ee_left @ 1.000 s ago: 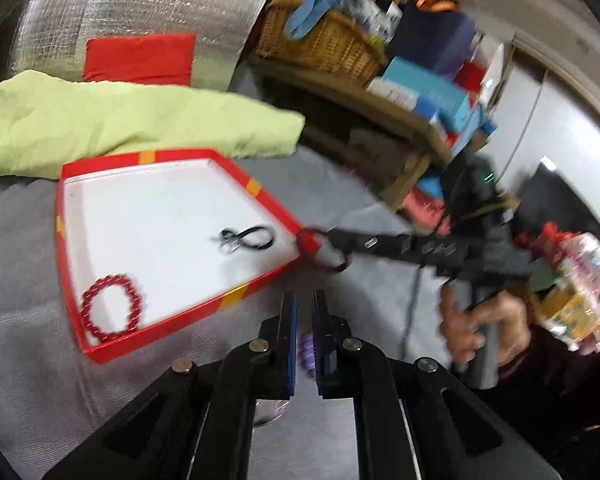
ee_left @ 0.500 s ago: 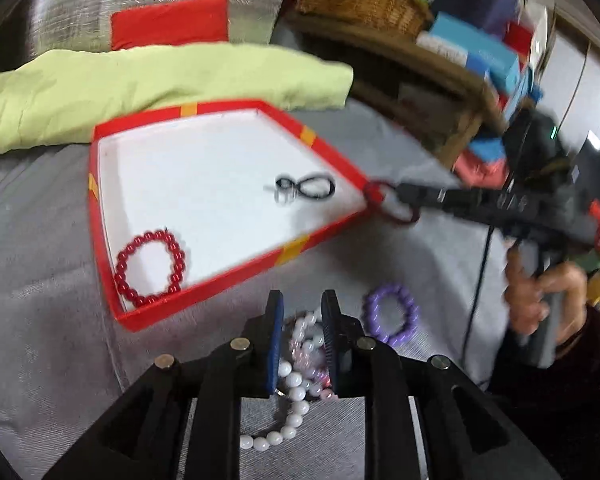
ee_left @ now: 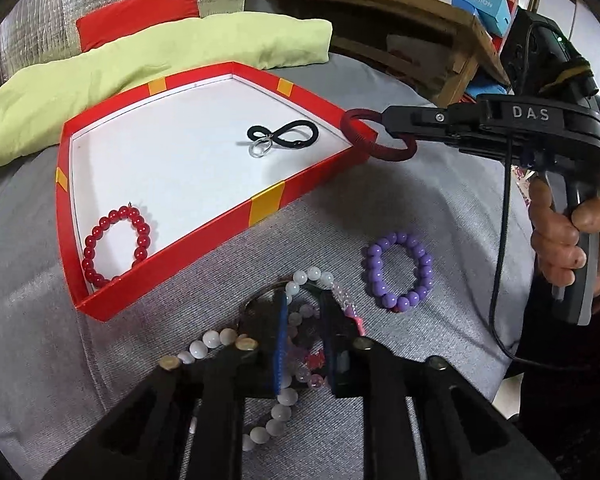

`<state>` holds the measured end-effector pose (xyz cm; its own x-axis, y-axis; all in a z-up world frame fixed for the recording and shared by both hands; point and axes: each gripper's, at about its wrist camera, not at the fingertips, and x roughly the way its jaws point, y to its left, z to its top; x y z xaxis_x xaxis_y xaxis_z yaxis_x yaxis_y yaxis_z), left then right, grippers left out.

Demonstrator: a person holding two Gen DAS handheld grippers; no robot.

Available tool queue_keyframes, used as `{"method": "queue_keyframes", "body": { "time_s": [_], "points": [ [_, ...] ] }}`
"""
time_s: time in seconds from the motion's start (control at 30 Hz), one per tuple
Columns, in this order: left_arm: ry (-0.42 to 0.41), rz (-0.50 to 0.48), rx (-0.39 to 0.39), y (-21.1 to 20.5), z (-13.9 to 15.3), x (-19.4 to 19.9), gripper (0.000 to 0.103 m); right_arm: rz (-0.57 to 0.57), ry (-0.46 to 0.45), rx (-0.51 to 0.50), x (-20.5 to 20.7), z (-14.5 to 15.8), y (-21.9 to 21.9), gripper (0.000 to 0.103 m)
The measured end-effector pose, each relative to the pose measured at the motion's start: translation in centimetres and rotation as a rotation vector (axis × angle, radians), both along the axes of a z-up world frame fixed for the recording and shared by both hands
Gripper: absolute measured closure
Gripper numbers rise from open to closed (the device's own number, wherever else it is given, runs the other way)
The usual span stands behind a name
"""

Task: Organize jewelry
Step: 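Grasp the pink-and-clear bead bracelet with the left tool and lift it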

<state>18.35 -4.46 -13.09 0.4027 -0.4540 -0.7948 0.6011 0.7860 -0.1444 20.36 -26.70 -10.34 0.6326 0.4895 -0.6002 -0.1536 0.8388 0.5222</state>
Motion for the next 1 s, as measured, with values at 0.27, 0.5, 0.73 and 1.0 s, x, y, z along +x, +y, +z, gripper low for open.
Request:
{"method": "queue_keyframes", "body": {
  "time_s": [0.27,0.5,0.73,1.0],
  "points": [
    [-0.058,-0.028,-0.09,-0.1,2.0,-0.7,0.099,0.001,-0.008,-0.008,0.0,0.1,0.3,0.096],
    [0.01,-0.005,-0.093,1.0,1.8,0.0,0.098,0.003,-0.007,-0.011,-0.1,0.1,0.2,0.096],
    [-0.024,-0.127,-0.029,-1.5,1.4,-2.4,0.056,0.008,0.005,-0.019,0.0,-0.1,0.3,0.096],
    [0.007,-0.082,-0.008,-1.1,0.1,-1.4,0.09,0.011,0.005,-0.023,0.1,-0.2,0.4,0.096]
  ]
}}
